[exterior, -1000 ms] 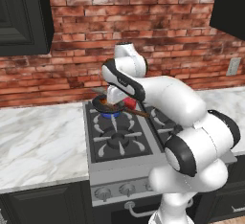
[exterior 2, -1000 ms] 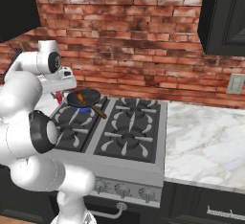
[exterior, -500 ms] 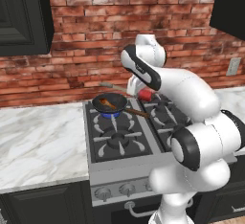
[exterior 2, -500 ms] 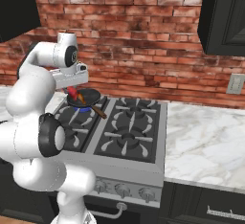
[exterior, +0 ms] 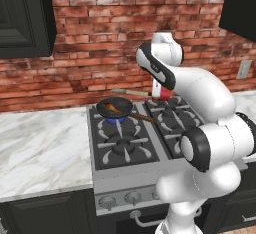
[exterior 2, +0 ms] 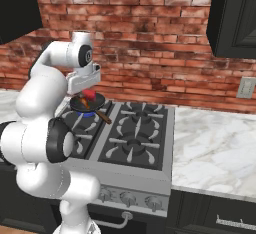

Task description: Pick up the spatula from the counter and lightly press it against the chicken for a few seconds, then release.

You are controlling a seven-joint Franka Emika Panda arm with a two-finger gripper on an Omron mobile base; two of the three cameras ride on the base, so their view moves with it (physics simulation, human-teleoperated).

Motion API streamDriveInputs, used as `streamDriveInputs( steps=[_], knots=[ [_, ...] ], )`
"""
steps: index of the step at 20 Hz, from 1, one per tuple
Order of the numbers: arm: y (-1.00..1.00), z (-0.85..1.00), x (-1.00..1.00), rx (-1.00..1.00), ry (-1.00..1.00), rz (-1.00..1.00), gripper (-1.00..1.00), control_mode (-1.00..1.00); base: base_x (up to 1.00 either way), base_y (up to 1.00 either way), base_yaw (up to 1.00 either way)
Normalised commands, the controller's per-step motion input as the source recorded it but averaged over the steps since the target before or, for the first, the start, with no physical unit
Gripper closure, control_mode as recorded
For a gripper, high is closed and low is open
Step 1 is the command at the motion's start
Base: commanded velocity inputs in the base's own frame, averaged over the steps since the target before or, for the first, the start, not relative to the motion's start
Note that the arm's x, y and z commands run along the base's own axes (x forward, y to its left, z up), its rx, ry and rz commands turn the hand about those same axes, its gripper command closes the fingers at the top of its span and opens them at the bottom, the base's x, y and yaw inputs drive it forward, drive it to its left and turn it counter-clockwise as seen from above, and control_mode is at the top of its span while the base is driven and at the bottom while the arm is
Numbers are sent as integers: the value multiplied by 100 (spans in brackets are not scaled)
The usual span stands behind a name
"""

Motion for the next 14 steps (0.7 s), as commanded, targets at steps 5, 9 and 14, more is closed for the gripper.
streamDriveInputs(
  steps=[5,9,14],
  knots=[
    [-47,0,5,0,-6,31,100,-100,0,0,0],
    [-49,0,5,0,-5,30,100,-100,0,0,0],
    [-35,0,26,0,0,27,100,-100,0,0,0]
  ],
)
